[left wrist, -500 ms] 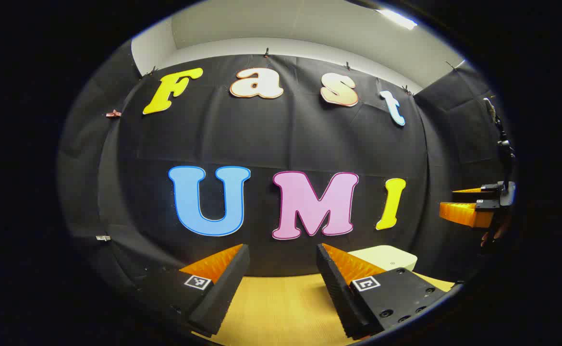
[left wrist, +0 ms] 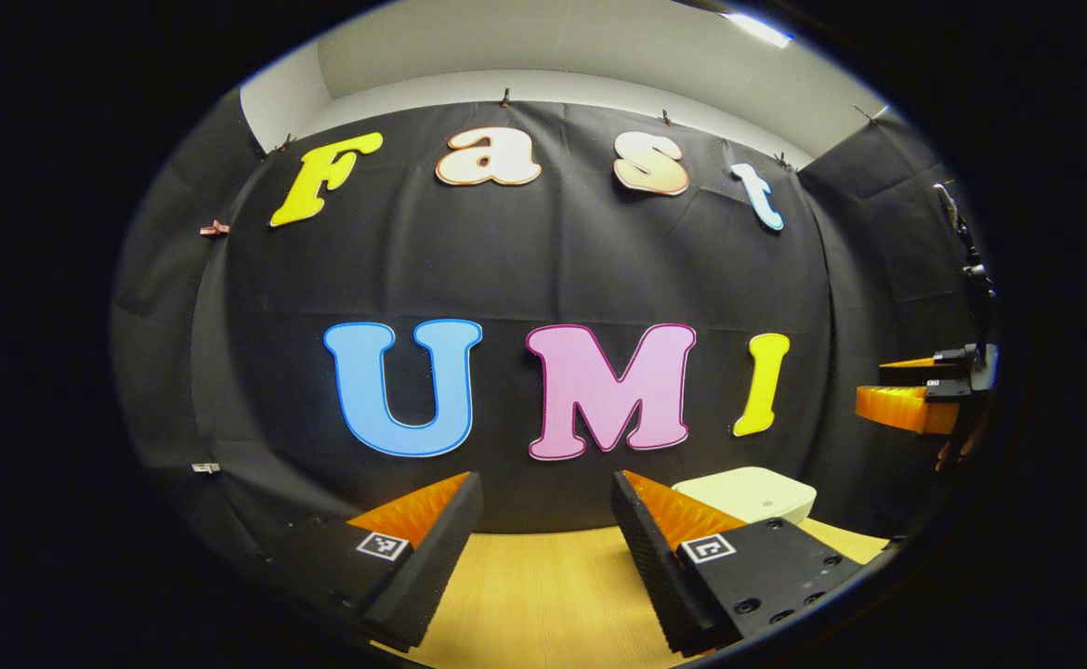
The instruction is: Press the lid of the desktop garbage bin to open it, pick up the crumpled paper on the desktop and throw it into the bin, then pick up the pop can on the desktop and drop it into the bin, and finally close the garbage bin lid.
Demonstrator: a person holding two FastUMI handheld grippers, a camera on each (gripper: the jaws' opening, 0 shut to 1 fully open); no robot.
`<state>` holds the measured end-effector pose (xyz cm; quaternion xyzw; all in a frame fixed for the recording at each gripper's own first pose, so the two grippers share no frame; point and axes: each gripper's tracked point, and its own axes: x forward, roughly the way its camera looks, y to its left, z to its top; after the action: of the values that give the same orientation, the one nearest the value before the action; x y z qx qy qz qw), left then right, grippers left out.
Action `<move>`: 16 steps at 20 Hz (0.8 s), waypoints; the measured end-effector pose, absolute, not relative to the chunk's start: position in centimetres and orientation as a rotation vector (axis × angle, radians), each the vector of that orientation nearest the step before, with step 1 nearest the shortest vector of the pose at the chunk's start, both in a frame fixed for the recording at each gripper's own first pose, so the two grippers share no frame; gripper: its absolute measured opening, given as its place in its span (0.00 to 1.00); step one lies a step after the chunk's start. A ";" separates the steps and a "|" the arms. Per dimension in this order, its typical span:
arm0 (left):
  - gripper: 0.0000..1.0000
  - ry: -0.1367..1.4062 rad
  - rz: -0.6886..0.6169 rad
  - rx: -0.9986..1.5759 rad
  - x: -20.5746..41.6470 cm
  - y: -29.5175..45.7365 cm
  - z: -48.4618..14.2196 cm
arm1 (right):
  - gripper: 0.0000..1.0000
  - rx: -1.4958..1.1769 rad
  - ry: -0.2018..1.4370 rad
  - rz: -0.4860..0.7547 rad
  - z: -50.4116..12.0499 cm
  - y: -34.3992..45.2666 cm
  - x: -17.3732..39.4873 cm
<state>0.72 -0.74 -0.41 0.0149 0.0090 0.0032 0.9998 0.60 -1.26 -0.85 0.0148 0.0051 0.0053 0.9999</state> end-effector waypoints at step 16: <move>0.91 0.016 0.028 0.059 1.0 -0.9 -0.5 | 0.05 -0.016 0.041 0.035 -2.0 -1.7 1.8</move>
<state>0.99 -0.87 -0.45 0.0294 0.0079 0.0141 0.9994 1.83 -1.74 -1.96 -0.0080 0.0203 0.0173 0.9996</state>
